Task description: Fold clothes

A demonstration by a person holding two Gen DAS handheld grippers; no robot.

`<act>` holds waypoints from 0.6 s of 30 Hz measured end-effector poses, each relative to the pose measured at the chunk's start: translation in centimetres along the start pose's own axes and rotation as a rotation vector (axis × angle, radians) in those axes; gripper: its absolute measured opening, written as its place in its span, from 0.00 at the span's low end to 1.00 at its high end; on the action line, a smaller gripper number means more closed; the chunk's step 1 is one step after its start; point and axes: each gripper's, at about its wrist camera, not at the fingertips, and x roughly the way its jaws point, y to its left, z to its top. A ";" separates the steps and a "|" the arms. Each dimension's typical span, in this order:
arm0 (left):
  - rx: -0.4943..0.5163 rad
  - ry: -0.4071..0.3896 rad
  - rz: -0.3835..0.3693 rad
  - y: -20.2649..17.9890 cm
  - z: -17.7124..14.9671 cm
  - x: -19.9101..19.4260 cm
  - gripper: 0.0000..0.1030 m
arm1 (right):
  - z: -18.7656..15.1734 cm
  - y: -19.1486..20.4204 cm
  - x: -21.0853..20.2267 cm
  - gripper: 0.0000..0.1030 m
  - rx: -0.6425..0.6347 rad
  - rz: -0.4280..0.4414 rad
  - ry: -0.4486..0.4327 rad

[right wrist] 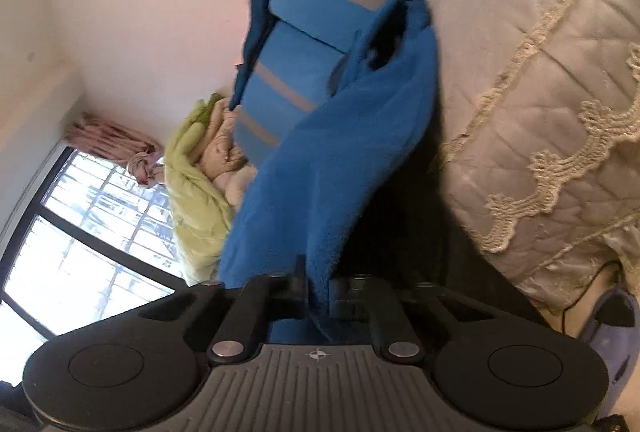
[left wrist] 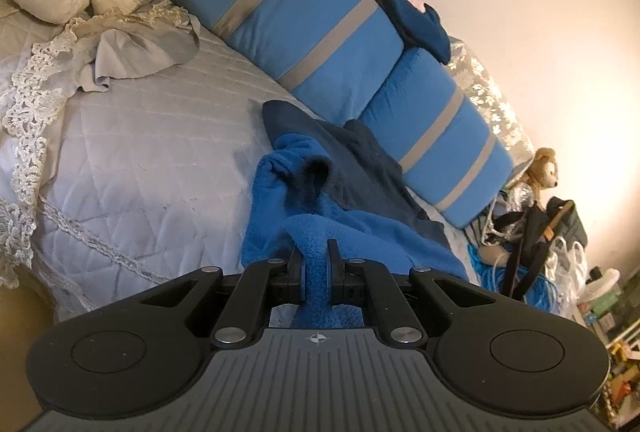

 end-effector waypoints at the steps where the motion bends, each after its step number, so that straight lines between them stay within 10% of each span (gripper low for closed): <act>1: 0.002 0.002 -0.010 -0.1 0.0 -0.3 0.08 | 0.0 0.5 -0.2 0.09 0.002 0.020 -0.008; 12: -0.094 0.005 -0.323 -3.3 -0.9 -3.5 0.08 | 5.7 8.6 -0.3 0.08 -0.114 0.061 -0.126; 18: 0.102 -0.098 -0.347 -6.6 -0.5 -6.9 0.08 | 9.3 12.8 1.0 0.08 -0.193 0.055 -0.171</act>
